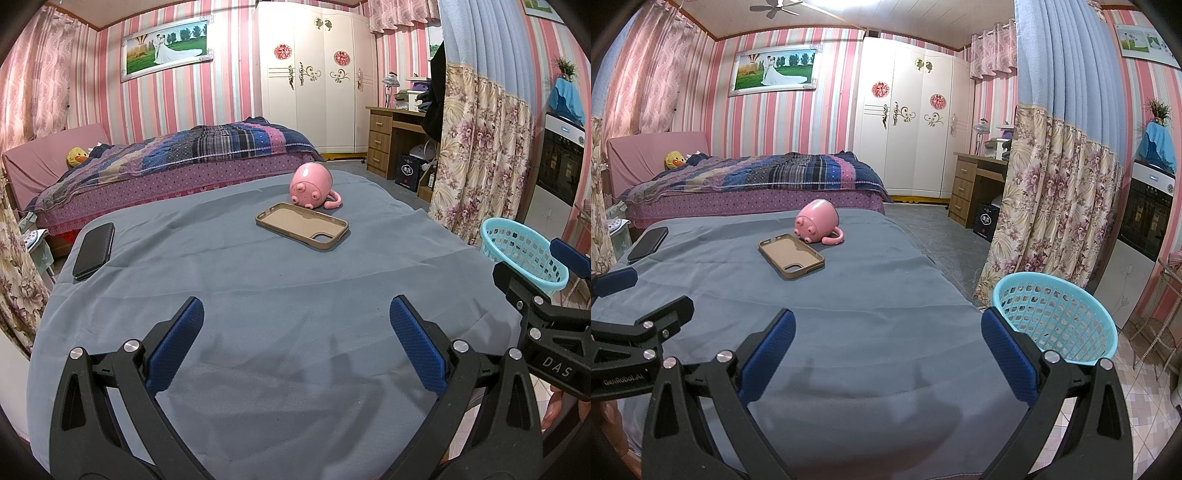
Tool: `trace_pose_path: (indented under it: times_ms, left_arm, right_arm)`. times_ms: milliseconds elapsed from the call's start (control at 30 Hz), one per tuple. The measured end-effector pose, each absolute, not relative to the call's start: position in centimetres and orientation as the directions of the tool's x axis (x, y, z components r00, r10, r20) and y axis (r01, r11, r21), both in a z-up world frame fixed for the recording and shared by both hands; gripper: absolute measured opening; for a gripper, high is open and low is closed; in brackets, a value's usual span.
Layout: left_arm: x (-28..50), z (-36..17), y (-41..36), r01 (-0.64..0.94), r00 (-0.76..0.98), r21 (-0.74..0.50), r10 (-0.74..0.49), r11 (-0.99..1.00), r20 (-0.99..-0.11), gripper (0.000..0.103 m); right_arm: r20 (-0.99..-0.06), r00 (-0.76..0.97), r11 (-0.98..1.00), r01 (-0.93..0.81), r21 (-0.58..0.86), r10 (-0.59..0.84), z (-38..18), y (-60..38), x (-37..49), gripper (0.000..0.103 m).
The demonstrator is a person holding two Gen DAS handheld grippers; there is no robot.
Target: Collect trash
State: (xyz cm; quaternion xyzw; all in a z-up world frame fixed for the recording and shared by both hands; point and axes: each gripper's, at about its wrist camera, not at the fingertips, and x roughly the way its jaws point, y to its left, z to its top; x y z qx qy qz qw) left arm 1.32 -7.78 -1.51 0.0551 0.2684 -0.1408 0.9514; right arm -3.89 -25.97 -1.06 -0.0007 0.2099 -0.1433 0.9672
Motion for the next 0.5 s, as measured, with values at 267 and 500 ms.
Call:
trace_pose_path:
  times_ms: [267, 500]
  left_arm:
    - [1.33, -1.53, -7.76, 0.297, 0.816, 0.028, -0.239, 0.955, -0.526, 0.097]
    - [1.44, -1.59, -7.73, 0.298, 0.809, 0.017, -0.243, 0.955, -0.535, 0.097]
  right_arm:
    - [-0.407, 0.87, 0.959, 0.276, -0.062, -0.277, -1.11, -25.92, -3.88, 0.098]
    - [-0.407, 0.87, 0.959, 0.276, -0.064, -0.278, -1.06, -25.99, -3.89, 0.098]
